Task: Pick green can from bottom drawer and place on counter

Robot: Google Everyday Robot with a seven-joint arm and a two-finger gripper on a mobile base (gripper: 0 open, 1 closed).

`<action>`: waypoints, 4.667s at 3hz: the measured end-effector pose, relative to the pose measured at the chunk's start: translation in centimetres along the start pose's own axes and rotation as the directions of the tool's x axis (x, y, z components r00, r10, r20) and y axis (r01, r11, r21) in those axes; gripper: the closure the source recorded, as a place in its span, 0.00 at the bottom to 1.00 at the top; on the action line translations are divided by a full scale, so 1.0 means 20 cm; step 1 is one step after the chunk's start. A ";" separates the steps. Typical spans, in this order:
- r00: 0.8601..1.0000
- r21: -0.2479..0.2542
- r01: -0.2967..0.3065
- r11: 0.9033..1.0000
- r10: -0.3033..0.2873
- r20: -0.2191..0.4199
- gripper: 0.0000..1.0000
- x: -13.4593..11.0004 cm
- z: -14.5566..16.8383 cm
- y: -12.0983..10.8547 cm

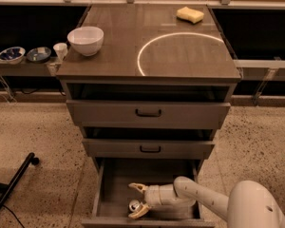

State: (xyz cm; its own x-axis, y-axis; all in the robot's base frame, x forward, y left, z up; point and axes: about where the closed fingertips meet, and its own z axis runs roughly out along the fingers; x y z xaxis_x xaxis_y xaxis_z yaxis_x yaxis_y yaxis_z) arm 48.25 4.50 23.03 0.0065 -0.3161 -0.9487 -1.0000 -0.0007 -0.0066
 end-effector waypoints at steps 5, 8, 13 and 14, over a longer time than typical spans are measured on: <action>0.998 -0.015 -0.064 0.998 0.064 0.027 1.00 0.17 0.10 0.03; 0.984 0.064 0.004 0.998 -0.015 0.176 1.00 -0.40 -0.41 -0.08; 0.989 -0.117 0.145 0.982 -0.142 0.036 1.00 -1.54 -1.19 -0.32; 0.983 -0.085 0.184 0.979 -0.183 0.026 1.00 -1.71 -1.28 -0.26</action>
Offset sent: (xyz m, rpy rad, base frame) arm -0.0111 0.0009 -0.0511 -0.0091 0.0791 0.0142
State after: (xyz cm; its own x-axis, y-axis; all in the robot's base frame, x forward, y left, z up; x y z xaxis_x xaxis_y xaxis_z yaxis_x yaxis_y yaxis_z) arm 53.15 -8.97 63.62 0.1892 -0.2863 -0.9393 -0.9781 -0.1399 -0.1544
